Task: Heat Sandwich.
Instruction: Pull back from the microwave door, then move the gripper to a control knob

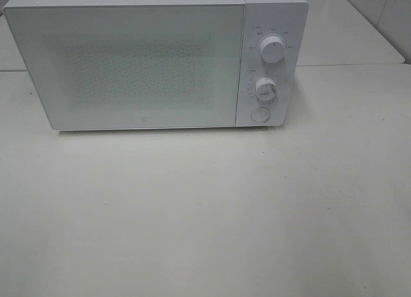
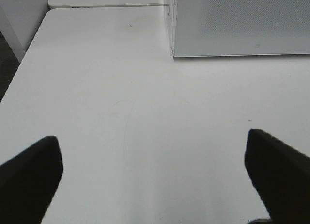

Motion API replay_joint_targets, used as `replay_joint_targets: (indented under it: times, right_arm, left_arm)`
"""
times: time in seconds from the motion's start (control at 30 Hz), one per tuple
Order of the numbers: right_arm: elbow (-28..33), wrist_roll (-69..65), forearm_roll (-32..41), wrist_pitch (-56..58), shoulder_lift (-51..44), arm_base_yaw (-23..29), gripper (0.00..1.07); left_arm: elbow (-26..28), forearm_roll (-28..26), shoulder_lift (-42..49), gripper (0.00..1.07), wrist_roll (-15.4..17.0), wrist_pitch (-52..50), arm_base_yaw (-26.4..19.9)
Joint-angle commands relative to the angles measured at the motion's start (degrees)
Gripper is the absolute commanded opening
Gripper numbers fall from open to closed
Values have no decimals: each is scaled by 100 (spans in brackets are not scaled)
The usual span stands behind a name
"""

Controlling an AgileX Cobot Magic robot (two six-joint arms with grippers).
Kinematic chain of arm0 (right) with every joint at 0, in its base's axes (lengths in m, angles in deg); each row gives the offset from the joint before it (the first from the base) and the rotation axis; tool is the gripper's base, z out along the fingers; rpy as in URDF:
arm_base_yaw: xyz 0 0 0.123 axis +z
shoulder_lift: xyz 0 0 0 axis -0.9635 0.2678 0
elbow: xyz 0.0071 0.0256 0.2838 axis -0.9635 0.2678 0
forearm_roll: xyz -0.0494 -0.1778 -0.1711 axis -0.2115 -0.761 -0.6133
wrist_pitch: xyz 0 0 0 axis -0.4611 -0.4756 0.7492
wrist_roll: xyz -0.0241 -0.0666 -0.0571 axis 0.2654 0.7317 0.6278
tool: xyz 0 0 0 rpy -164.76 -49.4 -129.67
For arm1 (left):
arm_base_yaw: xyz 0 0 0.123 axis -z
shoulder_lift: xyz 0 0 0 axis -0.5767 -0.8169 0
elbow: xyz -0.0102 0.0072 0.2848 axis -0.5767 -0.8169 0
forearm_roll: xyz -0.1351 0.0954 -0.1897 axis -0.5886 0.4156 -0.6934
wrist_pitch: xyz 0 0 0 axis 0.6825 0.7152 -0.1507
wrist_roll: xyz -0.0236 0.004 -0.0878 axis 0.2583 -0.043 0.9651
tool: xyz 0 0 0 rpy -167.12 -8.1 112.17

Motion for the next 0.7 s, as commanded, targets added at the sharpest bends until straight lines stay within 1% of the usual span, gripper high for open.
replay_joint_targets:
  times: [0.03, 0.1, 0.23, 0.47, 0.7]
  right_arm:
    - [6, -11, 17, -413, 367, -23, 74]
    - [6, -11, 17, -498, 458, -23, 74]
    - [6, -11, 17, -1043, 1014, -23, 74]
    - [6, -11, 17, -1679, 1621, -23, 74]
    - [0, -11, 17, -2704, 2395, -23, 74]
  left_arm:
    - [-17, -34, 149, 97, 17, -63, 46]
    - [-17, -34, 149, 97, 17, -63, 46]
    - [-17, -34, 149, 97, 17, -63, 46]
    - [-17, -34, 149, 97, 17, -63, 46]
    - [-17, -34, 149, 97, 17, -63, 46]
